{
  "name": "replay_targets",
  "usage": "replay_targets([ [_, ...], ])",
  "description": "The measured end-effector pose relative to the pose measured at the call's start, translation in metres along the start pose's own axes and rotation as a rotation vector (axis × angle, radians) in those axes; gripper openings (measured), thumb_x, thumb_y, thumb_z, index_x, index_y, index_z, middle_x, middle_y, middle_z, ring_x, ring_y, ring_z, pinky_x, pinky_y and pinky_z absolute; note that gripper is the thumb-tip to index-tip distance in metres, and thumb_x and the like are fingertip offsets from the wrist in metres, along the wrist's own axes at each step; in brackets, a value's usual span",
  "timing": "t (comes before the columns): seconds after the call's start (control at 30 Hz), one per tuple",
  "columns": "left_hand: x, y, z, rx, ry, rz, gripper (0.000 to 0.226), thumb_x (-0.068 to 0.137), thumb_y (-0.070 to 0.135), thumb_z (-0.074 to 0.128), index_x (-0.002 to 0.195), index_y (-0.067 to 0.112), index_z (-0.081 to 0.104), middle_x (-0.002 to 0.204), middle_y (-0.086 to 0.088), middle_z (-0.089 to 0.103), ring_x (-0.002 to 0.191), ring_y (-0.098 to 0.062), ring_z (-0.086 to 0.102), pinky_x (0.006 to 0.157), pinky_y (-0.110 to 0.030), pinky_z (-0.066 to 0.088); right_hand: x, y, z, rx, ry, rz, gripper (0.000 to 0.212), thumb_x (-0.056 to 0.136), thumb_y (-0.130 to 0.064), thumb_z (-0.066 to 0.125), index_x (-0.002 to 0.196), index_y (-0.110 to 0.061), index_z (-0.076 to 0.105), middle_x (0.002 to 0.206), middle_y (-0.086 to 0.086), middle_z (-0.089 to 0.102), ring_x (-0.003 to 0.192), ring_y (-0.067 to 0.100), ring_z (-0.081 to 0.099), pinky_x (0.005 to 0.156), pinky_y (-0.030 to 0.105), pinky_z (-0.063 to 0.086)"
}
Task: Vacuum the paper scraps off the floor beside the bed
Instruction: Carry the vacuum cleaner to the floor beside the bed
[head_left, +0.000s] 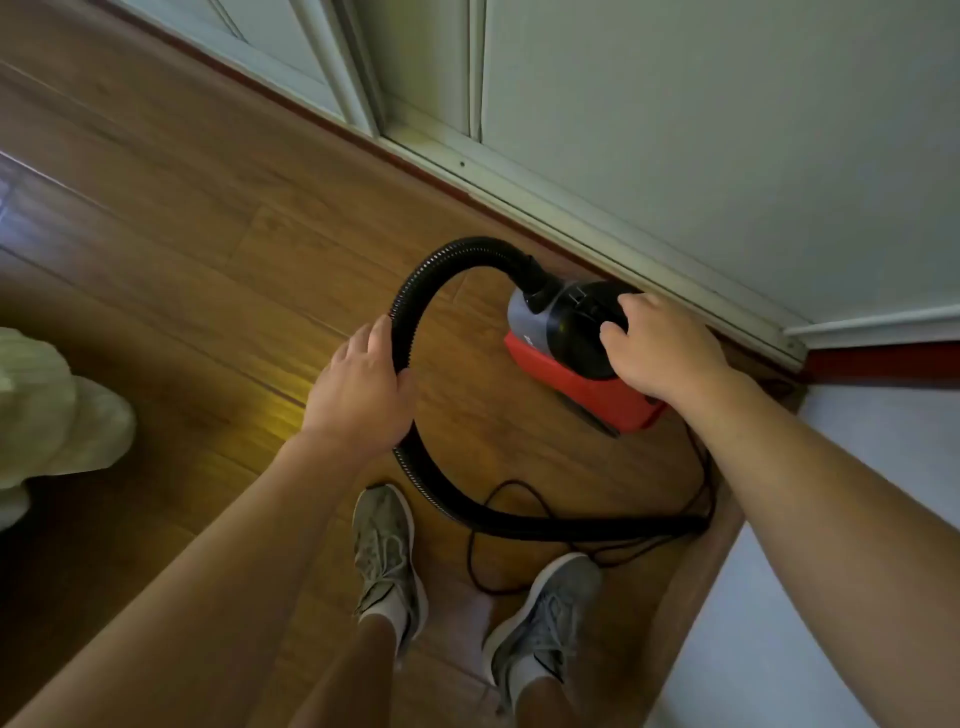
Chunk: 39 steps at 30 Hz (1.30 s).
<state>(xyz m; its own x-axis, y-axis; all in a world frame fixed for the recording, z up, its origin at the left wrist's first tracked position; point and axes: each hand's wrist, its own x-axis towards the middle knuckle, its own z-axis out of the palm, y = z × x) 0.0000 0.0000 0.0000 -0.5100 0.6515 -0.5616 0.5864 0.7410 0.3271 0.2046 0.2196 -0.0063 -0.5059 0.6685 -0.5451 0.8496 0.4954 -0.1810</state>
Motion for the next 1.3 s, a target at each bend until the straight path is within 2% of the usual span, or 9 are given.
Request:
replay_targets([
  [0.1, 0.012, -0.007, 0.014, -0.020, 0.007, -0.063, 0.071, 0.102, 0.030, 0.047, 0.161, 0.013, 0.010, 0.162, -0.011, 0.031, 0.147, -0.032, 0.034, 0.112, -0.049, 0.040, 0.015, 0.008, 0.013, 0.010, 0.027, 0.007, 0.042, 0.099, -0.039, 0.038, 0.127, -0.011, 0.054, 0.126, 0.011, 0.059, 0.109, 0.030, 0.057, 0.080, 0.038, 0.047],
  [0.3, 0.027, -0.018, 0.040, -0.022, 0.000, -0.129, 0.079, 0.102, 0.030, 0.049, 0.161, 0.011, 0.001, 0.157, -0.018, 0.034, 0.137, -0.037, 0.045, 0.102, -0.050, 0.049, 0.041, 0.018, 0.036, 0.006, -0.007, 0.031, 0.047, 0.103, -0.038, 0.038, 0.138, -0.008, 0.049, 0.135, 0.014, 0.055, 0.121, 0.032, 0.054, 0.091, 0.041, 0.047],
  [0.43, 0.031, -0.022, 0.054, -0.046, 0.022, -0.145, 0.079, 0.103, 0.030, 0.048, 0.161, 0.013, -0.002, 0.153, -0.018, 0.041, 0.118, -0.038, 0.060, 0.084, -0.046, 0.056, 0.051, 0.026, 0.051, 0.003, -0.016, 0.030, 0.045, 0.105, -0.036, 0.035, 0.136, -0.007, 0.050, 0.133, 0.016, 0.055, 0.119, 0.035, 0.055, 0.091, 0.044, 0.047],
  [0.53, 0.030, -0.026, 0.062, -0.075, 0.054, -0.140, 0.078, 0.103, 0.028, 0.049, 0.161, 0.014, 0.000, 0.146, -0.019, 0.049, 0.106, -0.036, 0.064, 0.079, -0.047, 0.058, 0.053, 0.027, 0.058, 0.030, -0.014, 0.042, 0.042, 0.106, -0.033, 0.035, 0.134, -0.005, 0.050, 0.128, 0.018, 0.057, 0.113, 0.037, 0.057, 0.089, 0.047, 0.049],
  [0.83, 0.026, -0.025, 0.064, -0.153, 0.084, -0.125, 0.076, 0.102, 0.022, 0.053, 0.161, 0.015, 0.006, 0.151, -0.018, 0.045, 0.120, -0.039, 0.059, 0.089, -0.048, 0.055, 0.056, 0.027, 0.061, 0.184, -0.009, 0.120, 0.040, 0.107, -0.030, 0.038, 0.138, -0.007, 0.047, 0.127, 0.018, 0.060, 0.116, 0.037, 0.056, 0.086, 0.042, 0.045],
  [0.97, 0.021, -0.024, 0.059, -0.173, 0.096, -0.117, 0.075, 0.102, 0.021, 0.053, 0.161, 0.014, 0.007, 0.153, -0.018, 0.041, 0.126, -0.040, 0.055, 0.095, -0.049, 0.051, 0.054, 0.028, 0.061, 0.276, -0.057, 0.198, 0.042, 0.106, -0.033, 0.041, 0.142, -0.013, 0.047, 0.135, 0.016, 0.057, 0.125, 0.037, 0.053, 0.096, 0.043, 0.044],
  [1.07, 0.013, -0.024, 0.053, -0.200, 0.110, -0.095, 0.075, 0.102, 0.021, 0.054, 0.161, 0.013, 0.008, 0.155, -0.017, 0.040, 0.129, -0.040, 0.053, 0.098, -0.049, 0.050, 0.043, 0.029, 0.064, 0.305, -0.080, 0.216, 0.038, 0.105, -0.033, 0.043, 0.138, -0.015, 0.051, 0.128, 0.014, 0.061, 0.120, 0.035, 0.057, 0.089, 0.038, 0.045],
  [1.2, 0.000, -0.024, 0.044, -0.241, 0.125, -0.097, 0.069, 0.101, 0.023, 0.056, 0.158, 0.015, 0.018, 0.150, -0.011, 0.046, 0.124, -0.036, 0.057, 0.092, -0.045, 0.052, 0.023, 0.022, 0.062, 0.381, -0.102, 0.225, 0.033, 0.104, -0.037, 0.043, 0.131, -0.022, 0.053, 0.112, 0.008, 0.067, 0.107, 0.030, 0.064, 0.090, 0.044, 0.052],
  [1.3, -0.010, -0.020, 0.032, -0.298, 0.157, -0.094, 0.064, 0.101, 0.023, 0.058, 0.155, 0.016, 0.024, 0.142, -0.008, 0.052, 0.117, -0.032, 0.060, 0.086, -0.042, 0.054, 0.008, 0.013, 0.049, 0.427, -0.088, 0.216, 0.031, 0.104, -0.037, 0.042, 0.129, -0.023, 0.054, 0.109, 0.005, 0.067, 0.104, 0.027, 0.063, 0.086, 0.041, 0.050],
])
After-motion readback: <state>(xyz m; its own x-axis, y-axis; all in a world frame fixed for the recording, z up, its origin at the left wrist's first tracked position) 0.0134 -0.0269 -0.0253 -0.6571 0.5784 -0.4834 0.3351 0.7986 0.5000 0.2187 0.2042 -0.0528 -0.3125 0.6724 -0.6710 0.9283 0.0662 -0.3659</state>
